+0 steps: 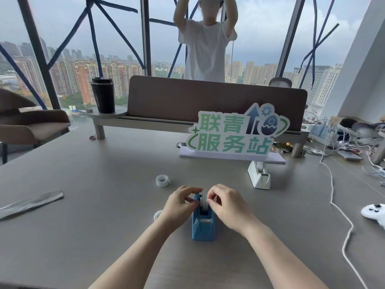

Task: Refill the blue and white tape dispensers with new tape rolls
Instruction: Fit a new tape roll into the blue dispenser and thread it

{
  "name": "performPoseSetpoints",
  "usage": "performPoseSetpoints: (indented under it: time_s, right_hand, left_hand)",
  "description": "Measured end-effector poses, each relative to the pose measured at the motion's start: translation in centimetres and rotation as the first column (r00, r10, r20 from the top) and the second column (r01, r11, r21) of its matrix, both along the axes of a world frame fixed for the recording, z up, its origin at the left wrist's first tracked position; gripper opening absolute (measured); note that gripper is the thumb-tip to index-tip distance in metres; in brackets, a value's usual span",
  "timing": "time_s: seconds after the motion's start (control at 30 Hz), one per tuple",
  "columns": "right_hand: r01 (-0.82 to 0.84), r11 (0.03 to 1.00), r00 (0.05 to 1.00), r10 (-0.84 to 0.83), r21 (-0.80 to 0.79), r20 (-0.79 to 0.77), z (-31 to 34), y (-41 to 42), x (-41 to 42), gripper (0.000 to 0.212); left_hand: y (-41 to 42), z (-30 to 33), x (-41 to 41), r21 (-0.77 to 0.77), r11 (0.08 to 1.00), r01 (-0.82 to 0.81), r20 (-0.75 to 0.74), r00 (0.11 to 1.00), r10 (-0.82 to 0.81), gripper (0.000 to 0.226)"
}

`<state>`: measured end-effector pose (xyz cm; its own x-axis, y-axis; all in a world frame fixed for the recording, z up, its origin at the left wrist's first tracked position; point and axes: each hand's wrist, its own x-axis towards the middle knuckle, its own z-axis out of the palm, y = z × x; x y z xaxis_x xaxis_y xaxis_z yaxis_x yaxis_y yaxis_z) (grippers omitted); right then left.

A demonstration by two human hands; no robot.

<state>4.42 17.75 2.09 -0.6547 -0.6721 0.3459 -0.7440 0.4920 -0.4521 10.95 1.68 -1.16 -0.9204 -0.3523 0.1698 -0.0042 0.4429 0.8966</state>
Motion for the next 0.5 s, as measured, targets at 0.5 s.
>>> performPoseSetpoints:
  time_s: [0.5]
  right_hand:
    - [0.052, 0.996, 0.997, -0.056, -0.071, -0.056, -0.20, -0.56, 0.73, 0.015]
  left_hand:
    - [0.45, 0.55, 0.87, 0.001, 1.000, 0.022, 0.022, 1.000, -0.022, 0.044]
